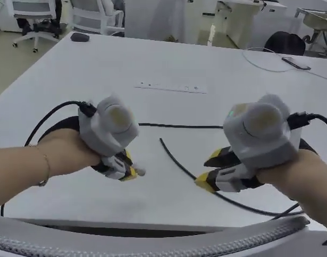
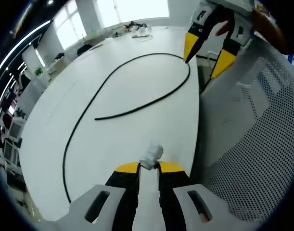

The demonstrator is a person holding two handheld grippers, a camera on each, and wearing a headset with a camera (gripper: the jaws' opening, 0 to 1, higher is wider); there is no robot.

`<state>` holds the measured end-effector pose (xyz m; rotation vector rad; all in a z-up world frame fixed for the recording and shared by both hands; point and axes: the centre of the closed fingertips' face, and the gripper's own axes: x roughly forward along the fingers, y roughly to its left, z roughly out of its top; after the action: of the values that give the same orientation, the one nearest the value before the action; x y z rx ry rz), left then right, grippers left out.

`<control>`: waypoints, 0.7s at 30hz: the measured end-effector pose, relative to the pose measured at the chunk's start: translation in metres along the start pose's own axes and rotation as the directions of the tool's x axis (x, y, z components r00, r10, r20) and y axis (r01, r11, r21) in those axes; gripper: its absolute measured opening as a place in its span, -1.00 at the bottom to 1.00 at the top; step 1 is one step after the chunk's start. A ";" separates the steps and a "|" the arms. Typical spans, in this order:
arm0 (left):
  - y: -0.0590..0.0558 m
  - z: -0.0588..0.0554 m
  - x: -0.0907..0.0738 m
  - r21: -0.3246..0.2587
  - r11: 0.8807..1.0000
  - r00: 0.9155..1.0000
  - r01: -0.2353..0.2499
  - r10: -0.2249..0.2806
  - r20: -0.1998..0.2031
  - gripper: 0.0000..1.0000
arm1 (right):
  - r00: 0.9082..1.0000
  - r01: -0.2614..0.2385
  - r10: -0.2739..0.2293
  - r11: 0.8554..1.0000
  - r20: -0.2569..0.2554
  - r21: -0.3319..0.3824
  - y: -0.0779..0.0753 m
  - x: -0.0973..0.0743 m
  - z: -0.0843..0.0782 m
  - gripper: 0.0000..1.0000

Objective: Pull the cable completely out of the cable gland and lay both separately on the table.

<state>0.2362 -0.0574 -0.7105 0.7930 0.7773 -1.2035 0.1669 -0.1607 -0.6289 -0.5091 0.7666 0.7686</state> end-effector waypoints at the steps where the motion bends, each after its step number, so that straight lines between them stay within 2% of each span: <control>1: -0.001 -0.003 0.006 0.000 1.000 1.000 0.010 -0.010 -0.016 -0.71 | 1.000 0.003 -0.003 1.000 0.009 0.008 0.000 -0.002 0.000 -0.47; 5: -0.004 -0.017 0.031 -0.045 0.998 0.995 0.054 -0.057 -0.076 -0.71 | 0.999 0.013 -0.014 0.999 0.032 0.033 0.002 -0.012 0.001 -0.48; 7: -0.009 -0.019 0.038 -0.076 0.993 0.993 0.086 -0.091 -0.071 -0.70 | 0.999 0.016 -0.018 0.999 0.042 0.038 0.002 -0.014 0.002 -0.48; 10: -0.009 -0.020 0.043 -0.091 0.993 0.994 0.081 -0.087 -0.064 -0.70 | 0.999 0.024 -0.026 0.999 0.048 0.044 0.001 -0.016 0.003 -0.48; 13: -0.011 -0.024 0.045 -0.109 0.991 0.993 0.082 -0.091 -0.080 -0.67 | 0.998 0.031 -0.033 0.998 0.053 0.050 0.001 -0.018 0.004 -0.47; 15: -0.017 -0.025 0.043 -0.117 0.988 0.990 0.103 -0.114 -0.087 -0.48 | 0.998 0.028 -0.031 0.998 0.057 0.056 0.002 -0.017 0.005 -0.47; 17: -0.019 -0.023 0.037 -0.121 0.987 0.991 0.103 -0.113 -0.076 -0.33 | 0.999 0.025 -0.027 0.998 0.044 0.052 0.003 -0.015 0.002 -0.46; 19: -0.020 -0.016 0.025 -0.121 0.987 0.992 0.107 -0.113 -0.048 -0.29 | 0.999 0.021 -0.023 0.998 0.035 0.059 0.005 -0.013 0.000 -0.45; 20: -0.023 -0.009 0.016 -0.147 0.982 0.993 0.116 -0.118 -0.003 -0.26 | 0.999 0.016 -0.019 0.997 0.036 0.076 0.007 -0.012 -0.002 -0.45; 21: -0.024 -0.004 0.009 -0.167 0.979 0.993 0.120 -0.117 0.024 -0.24 | 0.999 0.014 -0.017 0.996 0.036 0.086 0.008 -0.011 -0.003 -0.45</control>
<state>0.2142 -0.0627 -0.7226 0.6052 0.9119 -1.2298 0.1539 -0.1621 -0.6236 -0.4219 0.7574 0.7260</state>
